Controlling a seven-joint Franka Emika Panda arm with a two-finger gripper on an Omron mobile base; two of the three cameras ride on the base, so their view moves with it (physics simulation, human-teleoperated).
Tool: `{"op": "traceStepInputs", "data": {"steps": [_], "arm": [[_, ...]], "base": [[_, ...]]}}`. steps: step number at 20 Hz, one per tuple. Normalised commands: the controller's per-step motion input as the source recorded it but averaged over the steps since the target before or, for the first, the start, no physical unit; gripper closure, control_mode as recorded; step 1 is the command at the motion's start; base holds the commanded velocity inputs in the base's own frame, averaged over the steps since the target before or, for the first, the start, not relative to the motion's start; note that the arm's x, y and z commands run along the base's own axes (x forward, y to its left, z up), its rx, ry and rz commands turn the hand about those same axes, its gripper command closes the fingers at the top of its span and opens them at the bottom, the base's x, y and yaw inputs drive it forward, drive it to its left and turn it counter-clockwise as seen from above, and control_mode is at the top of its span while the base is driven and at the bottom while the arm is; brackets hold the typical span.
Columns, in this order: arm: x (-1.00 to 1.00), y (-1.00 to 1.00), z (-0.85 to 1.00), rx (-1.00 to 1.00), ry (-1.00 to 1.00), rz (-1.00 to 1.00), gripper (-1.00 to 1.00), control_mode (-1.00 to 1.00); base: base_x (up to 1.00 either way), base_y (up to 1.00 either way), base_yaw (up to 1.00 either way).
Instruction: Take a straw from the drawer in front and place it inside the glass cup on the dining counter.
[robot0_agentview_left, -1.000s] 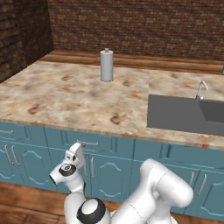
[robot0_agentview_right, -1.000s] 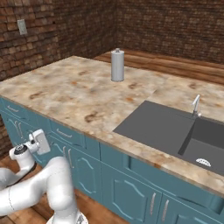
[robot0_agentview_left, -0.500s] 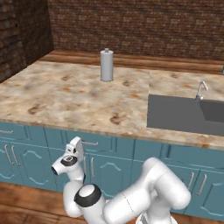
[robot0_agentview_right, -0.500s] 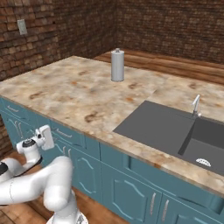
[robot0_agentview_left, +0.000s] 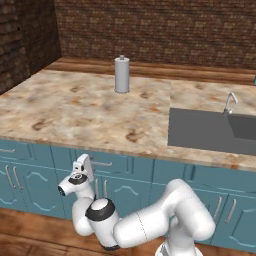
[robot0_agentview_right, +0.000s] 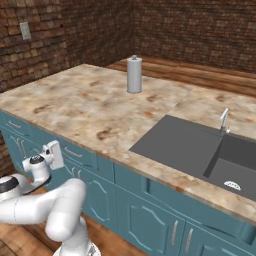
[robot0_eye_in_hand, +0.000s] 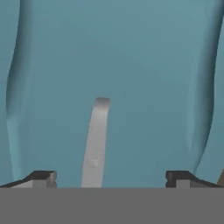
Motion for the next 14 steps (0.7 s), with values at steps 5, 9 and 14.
{"op": "traceStepInputs", "data": {"steps": [5,9,14], "arm": [[0.26,0.12,-0.69,-0.16,-0.06,0.02,-1.00,-1.00],[0.23,0.02,-0.76,-0.18,-0.13,0.03,-1.00,-1.00],[0.24,0.00,-0.86,-0.19,-0.15,0.04,-1.00,-1.00]], "base": [[0.00,0.00,0.00],[0.00,0.00,0.00],[0.00,0.00,0.00]]}}
